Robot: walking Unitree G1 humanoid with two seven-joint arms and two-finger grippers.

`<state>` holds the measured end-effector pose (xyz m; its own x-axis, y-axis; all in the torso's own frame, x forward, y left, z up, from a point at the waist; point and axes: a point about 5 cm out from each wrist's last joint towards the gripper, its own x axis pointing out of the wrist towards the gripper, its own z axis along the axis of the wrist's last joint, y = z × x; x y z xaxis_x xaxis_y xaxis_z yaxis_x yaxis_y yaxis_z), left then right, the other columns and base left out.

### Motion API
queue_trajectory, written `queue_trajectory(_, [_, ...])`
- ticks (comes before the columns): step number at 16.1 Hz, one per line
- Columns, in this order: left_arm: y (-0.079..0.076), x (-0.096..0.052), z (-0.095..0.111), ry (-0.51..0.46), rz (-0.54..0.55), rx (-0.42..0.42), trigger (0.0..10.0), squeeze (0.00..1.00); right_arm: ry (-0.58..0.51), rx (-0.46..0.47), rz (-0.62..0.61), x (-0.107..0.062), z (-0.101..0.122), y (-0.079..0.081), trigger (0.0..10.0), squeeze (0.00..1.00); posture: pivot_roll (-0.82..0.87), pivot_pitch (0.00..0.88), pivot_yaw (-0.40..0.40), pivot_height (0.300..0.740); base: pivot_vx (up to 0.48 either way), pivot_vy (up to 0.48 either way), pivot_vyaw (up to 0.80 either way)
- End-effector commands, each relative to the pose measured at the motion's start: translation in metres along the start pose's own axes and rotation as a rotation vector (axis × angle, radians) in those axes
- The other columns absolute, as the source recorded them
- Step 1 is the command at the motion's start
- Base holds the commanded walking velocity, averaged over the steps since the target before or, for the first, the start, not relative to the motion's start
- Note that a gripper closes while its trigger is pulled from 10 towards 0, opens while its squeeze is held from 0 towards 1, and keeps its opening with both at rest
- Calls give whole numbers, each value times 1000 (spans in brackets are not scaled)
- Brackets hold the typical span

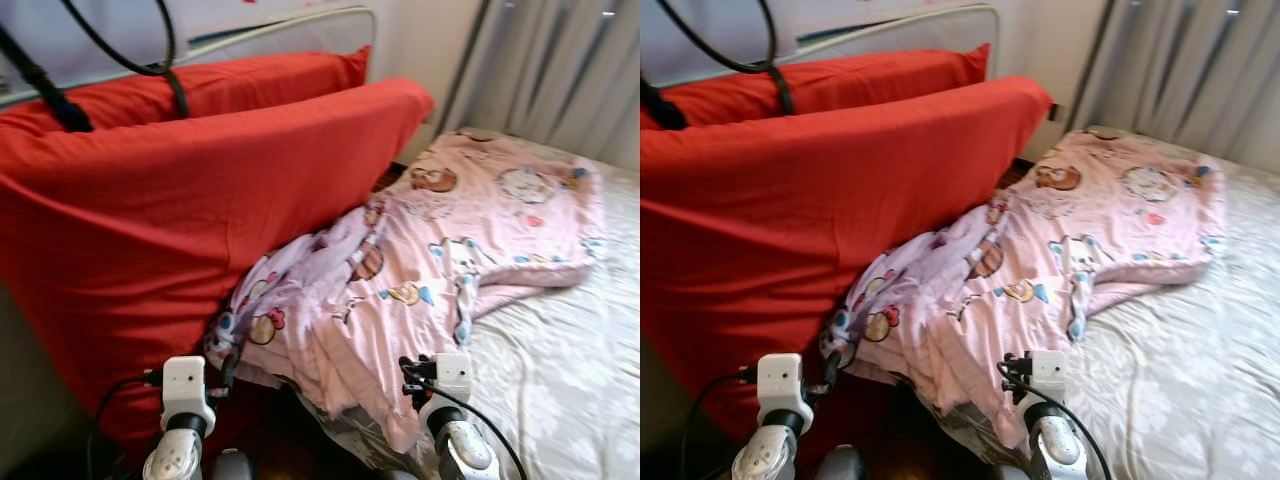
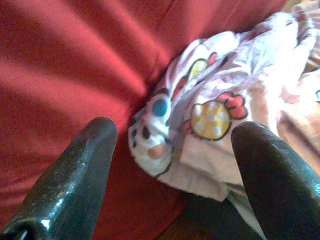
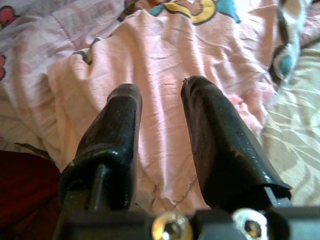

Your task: Clean up the room

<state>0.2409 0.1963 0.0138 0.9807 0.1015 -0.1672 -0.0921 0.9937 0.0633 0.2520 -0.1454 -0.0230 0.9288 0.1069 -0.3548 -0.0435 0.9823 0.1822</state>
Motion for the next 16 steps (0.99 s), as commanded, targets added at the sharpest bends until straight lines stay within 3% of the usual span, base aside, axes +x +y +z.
queue_trajectory(1, [-2, 1, 0, 8, -16, 11, 10000, 0, 3, 2, -9, -1, -1, -1, 10000, 0, 35, 0, -84, 631, 0, 0, 0])
queue_trajectory(8, [1, 3, -1, 16, -18, 18, 10000, 0, 56, -16, 14, 3, -3, 4, 10000, 0, 40, 0, -79, 626, 0, 0, 0])
queue_trajectory(10, [1, 3, -1, 18, -19, 19, 10000, 0, 24, -5, 16, 3, 0, 4, 10000, 0, 41, 0, -79, 606, 0, 0, 0])
queue_trajectory(16, [1, 3, -3, 23, -23, 19, 10000, 0, 22, 7, 19, 3, 0, 3, 10000, 0, 45, 0, -78, 606, 0, 0, 0])
